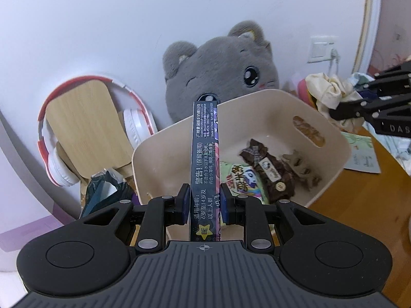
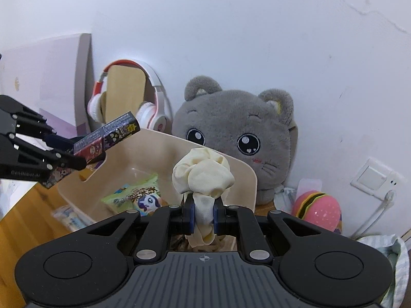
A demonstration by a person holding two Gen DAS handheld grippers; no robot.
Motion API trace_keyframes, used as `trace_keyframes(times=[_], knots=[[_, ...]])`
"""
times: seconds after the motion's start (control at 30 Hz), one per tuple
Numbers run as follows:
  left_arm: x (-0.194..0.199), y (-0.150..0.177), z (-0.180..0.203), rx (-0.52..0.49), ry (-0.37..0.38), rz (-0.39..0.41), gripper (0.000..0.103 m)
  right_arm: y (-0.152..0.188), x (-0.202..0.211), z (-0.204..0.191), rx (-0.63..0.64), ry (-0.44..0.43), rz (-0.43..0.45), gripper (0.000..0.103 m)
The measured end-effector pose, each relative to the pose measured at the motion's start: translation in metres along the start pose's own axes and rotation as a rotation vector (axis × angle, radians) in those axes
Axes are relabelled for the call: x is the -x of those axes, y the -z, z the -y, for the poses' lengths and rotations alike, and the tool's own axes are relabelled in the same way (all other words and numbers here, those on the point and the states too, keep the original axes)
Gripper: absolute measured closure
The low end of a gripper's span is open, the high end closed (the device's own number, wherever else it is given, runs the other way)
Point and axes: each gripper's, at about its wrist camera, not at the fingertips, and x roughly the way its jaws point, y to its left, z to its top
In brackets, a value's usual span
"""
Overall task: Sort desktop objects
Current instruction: 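Carry the scrunchie and snack stick box with both tools over the basket, then open both tools to drop the scrunchie and snack stick box into the basket, then move both tools back toward the Hello Kitty plush and chip bag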
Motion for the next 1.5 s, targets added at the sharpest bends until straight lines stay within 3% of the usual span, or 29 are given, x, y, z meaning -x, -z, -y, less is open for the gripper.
trace_keyframes(times=[0.47, 0.9, 0.93, 0.97, 1.03, 1.1, 1.13, 1.37, 1.5], knots=[[-0.061, 0.000, 0.004, -0.003, 0.004, -0.120, 0.079, 0.010, -0.071, -0.001, -0.065, 0.025, -0.118, 0.090], [-0.088, 0.017, 0.012, -0.037, -0.005, -0.201, 0.079, 0.023, -0.110, -0.017, -0.020, 0.029, -0.221, 0.088], [-0.088, 0.017, 0.011, -0.029, -0.005, -0.207, 0.079, 0.024, -0.111, -0.017, -0.018, 0.025, -0.228, 0.086], [-0.088, 0.017, 0.009, -0.022, -0.006, -0.214, 0.077, 0.025, -0.112, -0.018, -0.016, 0.022, -0.234, 0.077], [-0.085, 0.016, 0.008, -0.019, 0.004, -0.216, 0.063, 0.027, -0.113, -0.017, -0.021, 0.017, -0.246, 0.065], [-0.080, 0.016, 0.010, -0.028, -0.005, -0.196, 0.042, 0.029, -0.110, -0.016, -0.033, 0.006, -0.241, 0.061], [-0.076, 0.015, 0.010, -0.029, -0.017, -0.178, 0.037, 0.029, -0.108, -0.016, -0.032, 0.006, -0.232, 0.057], [-0.058, 0.013, 0.013, -0.027, -0.004, -0.147, 0.034, 0.028, -0.084, -0.014, -0.060, 0.000, -0.173, 0.030], [-0.043, 0.016, 0.015, -0.017, -0.002, -0.124, 0.034, 0.027, -0.062, -0.014, -0.057, 0.002, -0.124, 0.023]])
